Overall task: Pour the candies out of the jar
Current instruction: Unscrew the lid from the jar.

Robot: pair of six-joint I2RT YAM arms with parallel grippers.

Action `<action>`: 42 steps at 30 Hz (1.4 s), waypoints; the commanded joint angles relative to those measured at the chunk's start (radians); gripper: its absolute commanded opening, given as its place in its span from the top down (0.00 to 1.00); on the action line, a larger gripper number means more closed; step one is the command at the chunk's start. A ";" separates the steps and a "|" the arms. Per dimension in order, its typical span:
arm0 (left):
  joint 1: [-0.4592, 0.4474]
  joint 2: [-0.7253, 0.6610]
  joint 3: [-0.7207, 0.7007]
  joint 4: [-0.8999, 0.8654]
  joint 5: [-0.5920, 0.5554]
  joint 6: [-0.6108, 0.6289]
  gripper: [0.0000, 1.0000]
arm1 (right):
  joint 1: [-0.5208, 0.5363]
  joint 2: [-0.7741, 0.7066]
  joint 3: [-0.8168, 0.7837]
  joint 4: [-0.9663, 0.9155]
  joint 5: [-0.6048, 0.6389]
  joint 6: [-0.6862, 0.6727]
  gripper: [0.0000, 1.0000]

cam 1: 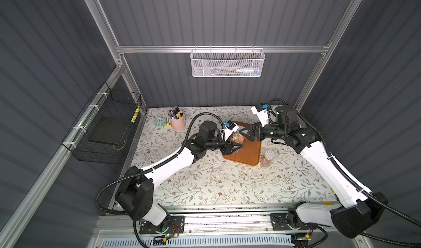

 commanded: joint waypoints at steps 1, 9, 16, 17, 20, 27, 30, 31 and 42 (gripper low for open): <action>-0.014 -0.022 0.019 -0.010 -0.037 0.030 1.00 | 0.011 0.015 0.019 0.014 0.031 0.057 0.23; -0.030 -0.019 0.019 -0.025 -0.091 0.038 1.00 | 0.047 0.055 0.036 0.057 0.091 0.149 0.30; -0.033 -0.024 0.011 -0.001 -0.111 0.031 1.00 | 0.086 0.095 0.048 0.043 0.112 0.168 0.28; -0.033 -0.025 0.010 0.002 -0.111 0.028 1.00 | 0.086 0.094 0.045 0.049 0.118 0.174 0.29; -0.033 -0.030 0.004 0.012 -0.112 0.024 1.00 | 0.085 0.088 0.041 0.064 0.128 0.181 0.37; -0.019 -0.033 -0.016 0.049 0.058 0.007 1.00 | 0.062 0.061 0.021 0.114 -0.046 0.073 0.50; 0.014 -0.013 -0.027 0.154 0.339 -0.061 1.00 | 0.049 0.024 -0.009 0.221 -0.334 -0.049 0.48; 0.018 -0.005 -0.021 0.170 0.394 -0.087 1.00 | 0.043 0.014 -0.005 0.245 -0.409 -0.065 0.48; 0.018 -0.004 0.010 0.086 0.377 -0.039 1.00 | 0.013 0.005 0.040 0.186 -0.498 -0.126 0.49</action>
